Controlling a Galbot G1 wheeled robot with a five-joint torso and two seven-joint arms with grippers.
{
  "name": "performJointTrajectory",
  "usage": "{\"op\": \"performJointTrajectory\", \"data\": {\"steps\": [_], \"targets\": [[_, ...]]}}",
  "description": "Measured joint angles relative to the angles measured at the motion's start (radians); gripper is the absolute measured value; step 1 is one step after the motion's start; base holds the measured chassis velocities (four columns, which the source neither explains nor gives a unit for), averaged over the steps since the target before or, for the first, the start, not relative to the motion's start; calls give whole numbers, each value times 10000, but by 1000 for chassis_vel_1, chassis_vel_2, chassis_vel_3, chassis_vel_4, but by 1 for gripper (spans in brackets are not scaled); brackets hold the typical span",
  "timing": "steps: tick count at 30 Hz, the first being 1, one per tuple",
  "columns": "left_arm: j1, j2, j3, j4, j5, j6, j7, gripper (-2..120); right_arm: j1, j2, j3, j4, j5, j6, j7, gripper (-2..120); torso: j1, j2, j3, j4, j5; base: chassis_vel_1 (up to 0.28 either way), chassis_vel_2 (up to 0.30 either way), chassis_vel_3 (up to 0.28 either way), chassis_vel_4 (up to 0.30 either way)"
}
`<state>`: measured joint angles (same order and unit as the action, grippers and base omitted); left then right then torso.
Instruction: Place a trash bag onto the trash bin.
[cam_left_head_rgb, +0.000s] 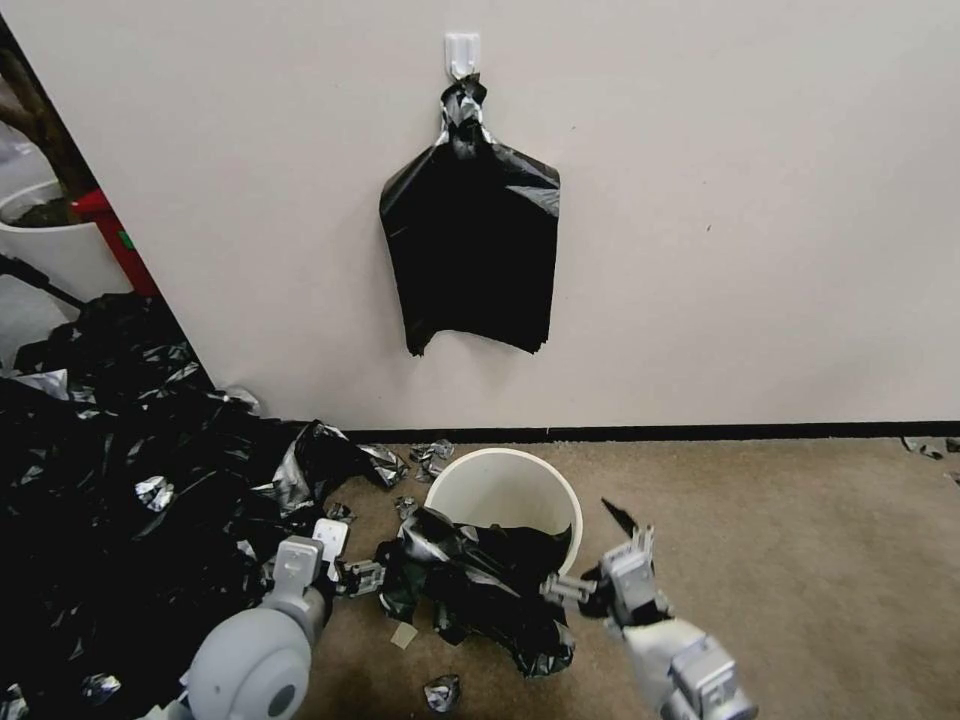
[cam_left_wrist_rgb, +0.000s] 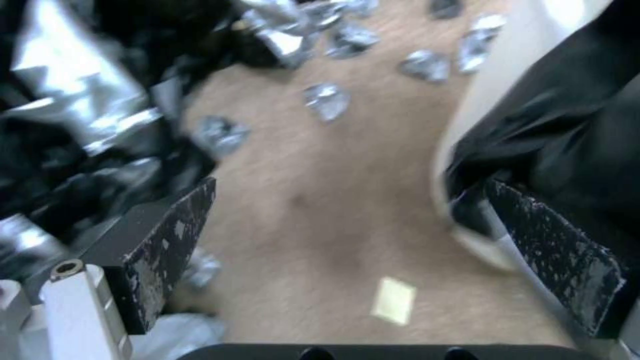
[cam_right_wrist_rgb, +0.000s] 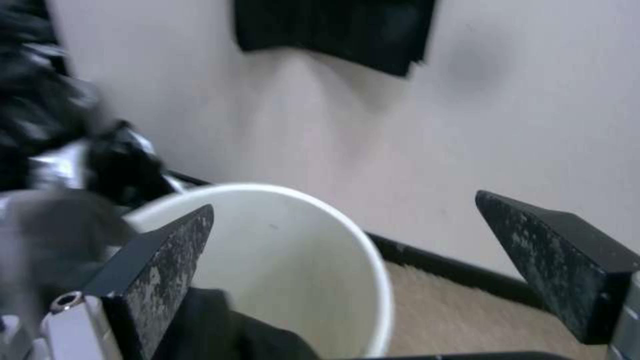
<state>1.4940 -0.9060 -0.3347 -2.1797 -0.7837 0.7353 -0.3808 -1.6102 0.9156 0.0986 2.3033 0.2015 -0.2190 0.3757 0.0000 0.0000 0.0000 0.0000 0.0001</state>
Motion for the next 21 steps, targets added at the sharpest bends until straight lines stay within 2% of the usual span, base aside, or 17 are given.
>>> {"op": "performJointTrajectory", "data": {"steps": [1,2,3,4,6,7,10,11,12,13,17,18,19,21], "targets": [[-1,0,-174,56,-12,0,556,100,157,116,-6,-198,61,-37,37,100,0,0,0,0,1,0,0,0,0],[-1,0,-174,56,-12,0,556,100,157,116,-6,-198,61,-37,37,100,0,0,0,0,1,0,0,0,0],[-33,2,-391,153,-22,0,1303,100,417,297,-37,-539,146,-71,52,100,0,0,0,0,-1,0,0,0,0],[-62,6,-449,190,-24,0,1516,100,511,360,-48,-659,175,-85,54,100,0,-1,0,1,-1,0,0,0,0],[-346,54,-890,457,-24,1,2899,100,1216,811,-111,-1475,371,-165,32,100,0,-1,1,-1,-2,0,0,0,0],[-346,54,-890,457,-24,1,2899,100,1216,811,-111,-1475,371,-165,32,100,0,-1,1,-1,-2,0,0,0,0],[-542,137,-1362,612,257,1,4377,100,2074,1175,-102,-2368,758,-411,-50,100,1,0,1,0,-1,0,0,0,0],[-542,137,-1362,612,257,1,4377,100,2074,1175,-102,-2368,758,-411,-50,100,1,0,1,0,-1,0,0,0,0],[-586,187,-1574,622,495,1,4941,100,2448,1282,-94,-2746,971,-568,-106,100,1,0,1,0,-1,0,0,0,0],[-600,213,-1709,615,674,1,5192,100,2765,1343,-88,-3061,1141,-696,-155,100,1,0,1,0,-1,0,0,0,0],[-545,250,-2058,447,1554,1,5608,100,3602,1454,-149,-3970,1666,-1012,-516,100,1,-1,1,0,-1,0,0,0,0],[-529,238,-2164,396,2017,2,5580,100,3894,1496,-183,-4253,1899,-1132,-800,100,1,0,2,1,-1,0,0,0,0],[-529,238,-2164,396,2017,2,5580,100,3894,1496,-183,-4253,1899,-1132,-800,100,1,0,2,1,-1,0,0,0,0],[-590,128,-2321,323,2080,2,5103,100,4278,1563,-230,-4672,2103,-1238,-1242,100,1,-1,1,1,0,0,0,0,0]]}}
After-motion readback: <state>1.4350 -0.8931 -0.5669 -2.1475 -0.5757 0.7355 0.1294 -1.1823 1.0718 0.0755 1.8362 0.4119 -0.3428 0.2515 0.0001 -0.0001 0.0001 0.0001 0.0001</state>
